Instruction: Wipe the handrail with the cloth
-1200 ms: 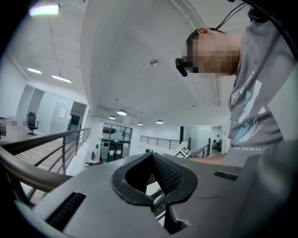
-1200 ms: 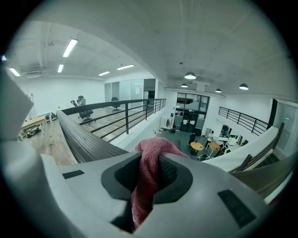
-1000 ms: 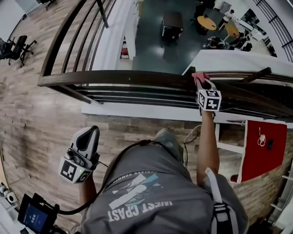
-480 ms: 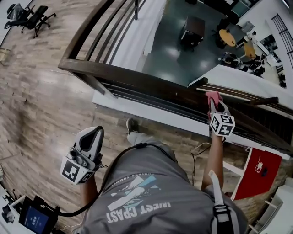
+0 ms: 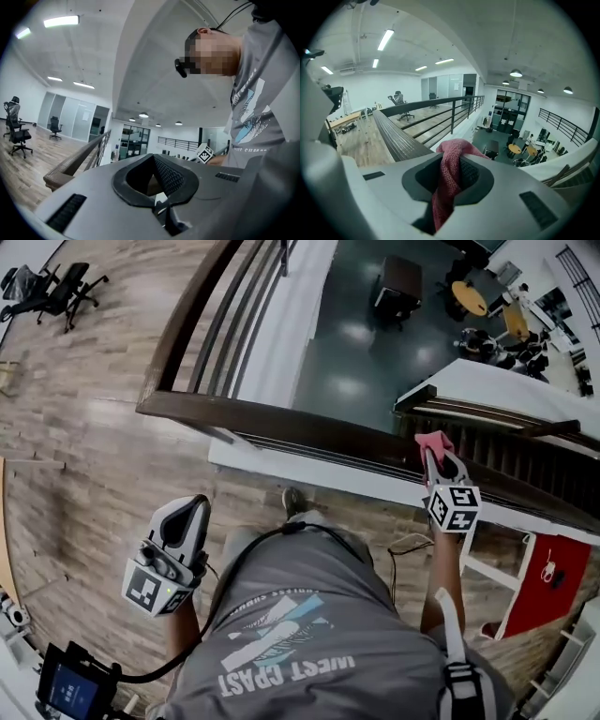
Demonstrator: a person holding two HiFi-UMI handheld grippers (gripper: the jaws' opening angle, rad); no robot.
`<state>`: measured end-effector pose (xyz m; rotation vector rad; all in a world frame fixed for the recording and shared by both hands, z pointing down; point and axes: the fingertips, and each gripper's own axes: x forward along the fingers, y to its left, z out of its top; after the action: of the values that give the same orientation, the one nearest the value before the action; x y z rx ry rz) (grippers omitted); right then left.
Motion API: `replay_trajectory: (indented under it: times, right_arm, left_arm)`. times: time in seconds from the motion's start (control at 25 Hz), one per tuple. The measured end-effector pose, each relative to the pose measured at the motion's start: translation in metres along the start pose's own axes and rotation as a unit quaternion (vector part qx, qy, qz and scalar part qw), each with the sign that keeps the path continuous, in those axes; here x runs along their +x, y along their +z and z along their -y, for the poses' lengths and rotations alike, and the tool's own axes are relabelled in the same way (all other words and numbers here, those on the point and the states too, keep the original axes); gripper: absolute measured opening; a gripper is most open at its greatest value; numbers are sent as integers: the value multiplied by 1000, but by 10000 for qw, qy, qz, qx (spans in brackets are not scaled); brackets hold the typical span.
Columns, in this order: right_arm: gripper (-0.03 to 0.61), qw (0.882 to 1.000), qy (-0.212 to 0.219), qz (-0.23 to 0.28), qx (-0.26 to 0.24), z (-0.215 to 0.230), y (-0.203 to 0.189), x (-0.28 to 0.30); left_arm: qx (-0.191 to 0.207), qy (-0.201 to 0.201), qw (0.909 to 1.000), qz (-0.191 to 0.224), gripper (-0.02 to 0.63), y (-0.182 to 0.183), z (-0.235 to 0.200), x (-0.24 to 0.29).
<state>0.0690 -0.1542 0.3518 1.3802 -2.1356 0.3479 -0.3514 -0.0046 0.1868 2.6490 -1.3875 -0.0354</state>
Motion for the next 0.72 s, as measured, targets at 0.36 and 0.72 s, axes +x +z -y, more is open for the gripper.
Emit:
replay_trajectory:
  times: [0.36,0.72]
  right_arm:
    - [41,9988,358,-20,-321,-164,88,74]
    - [41,9937,911,6,-647,-302,95,120]
  left_arm:
    - [-136,-744,9971,33,0,29,-111,-21]
    - [130,-945,9940,542,0,24,-148,-84]
